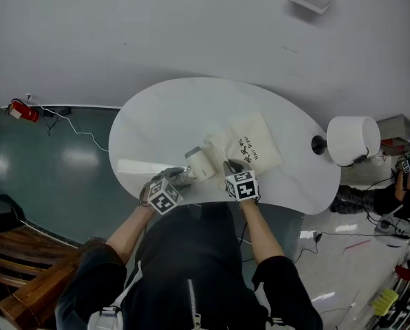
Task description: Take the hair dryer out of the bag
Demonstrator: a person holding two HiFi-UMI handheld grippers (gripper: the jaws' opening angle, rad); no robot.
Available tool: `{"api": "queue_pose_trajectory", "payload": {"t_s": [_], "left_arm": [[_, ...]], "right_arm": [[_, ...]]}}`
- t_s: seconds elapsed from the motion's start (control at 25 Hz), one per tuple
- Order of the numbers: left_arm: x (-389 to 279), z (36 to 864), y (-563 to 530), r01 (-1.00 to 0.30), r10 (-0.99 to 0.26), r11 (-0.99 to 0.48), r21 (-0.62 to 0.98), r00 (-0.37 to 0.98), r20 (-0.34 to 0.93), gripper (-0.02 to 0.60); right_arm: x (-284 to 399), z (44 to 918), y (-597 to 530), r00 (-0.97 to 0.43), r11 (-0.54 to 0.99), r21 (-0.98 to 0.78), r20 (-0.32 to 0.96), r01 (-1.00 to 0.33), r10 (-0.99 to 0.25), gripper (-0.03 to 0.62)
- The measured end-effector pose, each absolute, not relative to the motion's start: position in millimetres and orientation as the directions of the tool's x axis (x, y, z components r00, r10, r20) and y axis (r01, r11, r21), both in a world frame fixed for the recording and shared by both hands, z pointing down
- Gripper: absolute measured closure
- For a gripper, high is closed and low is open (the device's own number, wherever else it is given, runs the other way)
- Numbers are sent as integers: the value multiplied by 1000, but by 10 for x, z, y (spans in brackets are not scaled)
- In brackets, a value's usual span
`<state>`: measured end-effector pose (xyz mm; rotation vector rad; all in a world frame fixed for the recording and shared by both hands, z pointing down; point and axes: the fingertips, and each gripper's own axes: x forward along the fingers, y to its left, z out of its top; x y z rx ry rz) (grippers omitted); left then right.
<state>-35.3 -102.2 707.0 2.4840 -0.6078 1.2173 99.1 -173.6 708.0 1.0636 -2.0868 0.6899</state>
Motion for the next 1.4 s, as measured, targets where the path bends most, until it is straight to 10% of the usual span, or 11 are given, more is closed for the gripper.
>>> {"api": "queue_pose_trajectory", "payload": {"t_s": [0.88,1.4], "left_arm": [[-756,6785,-839,-667,-353,-730,151,556,752,348],[-1144,6379,-1023,-738,-483,-667,99,530,697,348]], "right_arm": [[852,7451,-1649,-390,554,-94,805,-827,-447,512],[770,6765,-1576,-398,456,-94,660,-885,-638,484]]}}
